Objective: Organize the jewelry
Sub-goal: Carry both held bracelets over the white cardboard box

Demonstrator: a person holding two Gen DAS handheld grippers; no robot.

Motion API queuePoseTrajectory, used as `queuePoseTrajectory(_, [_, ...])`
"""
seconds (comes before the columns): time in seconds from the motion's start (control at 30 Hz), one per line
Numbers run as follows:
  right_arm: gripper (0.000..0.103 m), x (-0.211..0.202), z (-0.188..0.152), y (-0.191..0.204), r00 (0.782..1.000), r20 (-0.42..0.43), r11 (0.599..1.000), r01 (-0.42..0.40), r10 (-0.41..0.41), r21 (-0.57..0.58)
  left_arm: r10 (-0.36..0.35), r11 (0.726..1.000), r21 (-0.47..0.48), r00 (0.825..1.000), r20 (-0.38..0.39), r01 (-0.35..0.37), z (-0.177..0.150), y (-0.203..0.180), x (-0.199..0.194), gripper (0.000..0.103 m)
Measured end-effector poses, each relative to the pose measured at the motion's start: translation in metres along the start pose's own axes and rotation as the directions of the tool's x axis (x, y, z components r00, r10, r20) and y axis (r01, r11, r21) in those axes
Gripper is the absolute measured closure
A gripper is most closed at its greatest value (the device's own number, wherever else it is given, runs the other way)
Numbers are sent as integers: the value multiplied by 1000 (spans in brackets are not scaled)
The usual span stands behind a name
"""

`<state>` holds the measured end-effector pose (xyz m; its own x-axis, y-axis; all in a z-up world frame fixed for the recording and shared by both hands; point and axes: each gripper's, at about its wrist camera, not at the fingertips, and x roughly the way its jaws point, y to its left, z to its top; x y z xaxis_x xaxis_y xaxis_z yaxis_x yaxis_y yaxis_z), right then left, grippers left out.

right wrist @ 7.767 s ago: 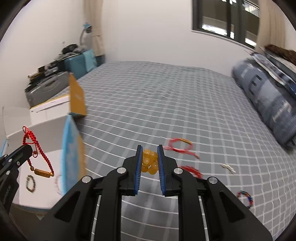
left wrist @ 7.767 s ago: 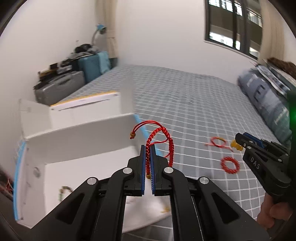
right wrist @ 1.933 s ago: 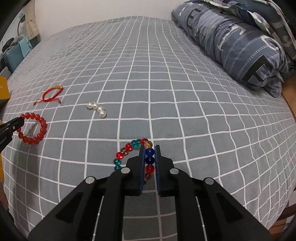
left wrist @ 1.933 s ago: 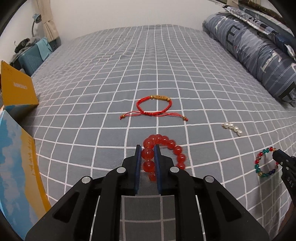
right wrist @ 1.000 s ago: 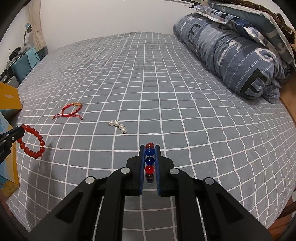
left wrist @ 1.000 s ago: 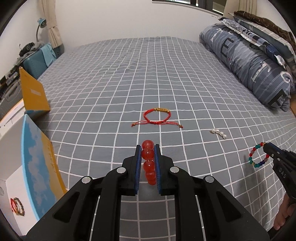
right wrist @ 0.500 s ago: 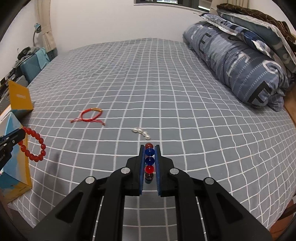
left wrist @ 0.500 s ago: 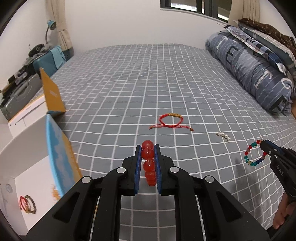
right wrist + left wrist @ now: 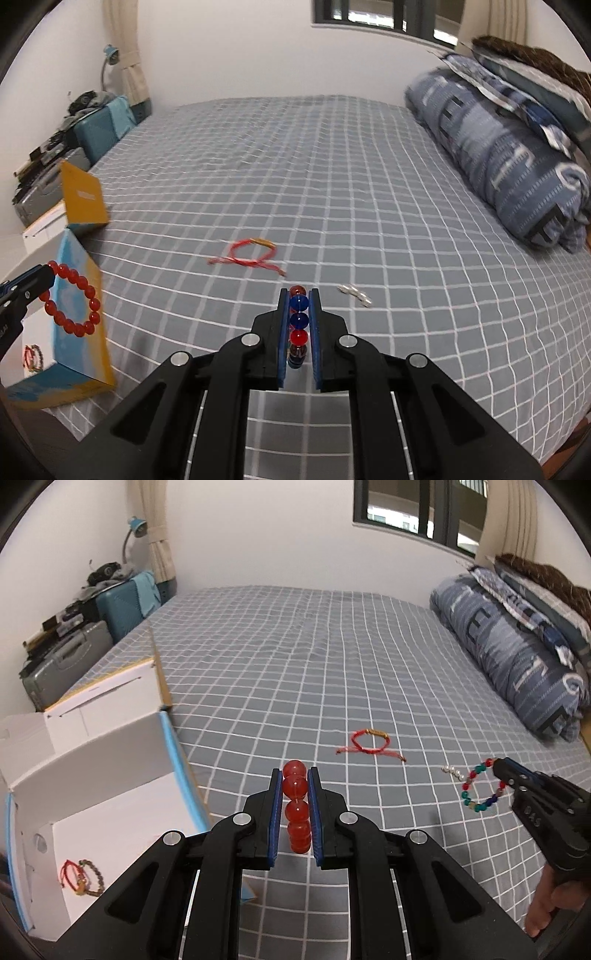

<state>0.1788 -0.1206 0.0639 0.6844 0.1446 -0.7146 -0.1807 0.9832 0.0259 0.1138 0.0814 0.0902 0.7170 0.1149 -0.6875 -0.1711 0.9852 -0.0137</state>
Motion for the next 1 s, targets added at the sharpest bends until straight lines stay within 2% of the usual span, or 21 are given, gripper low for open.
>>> queuePoseTrajectory(0.17, [94,-7,13,32,999,18,999,-32,33,-31,15,1000,-26,1000,27,-14,5,20,-21,90])
queuePoseTrajectory(0.5, [94,-17,30,108,993,46,989,-105,111,-103,92,993,-81,993,75,-86,2,74,-55,90])
queuePoseTrajectory(0.8, [94,-27,30,180,979,62,965,-181,196,-191,190,972,-149,980,62,-179,-14,139,-69,90])
queuePoseTrajectory(1.0, [94,-33,26,227,964,61,941,-236,257,-242,221,958,-198,974,43,-209,-32,173,-76,90])
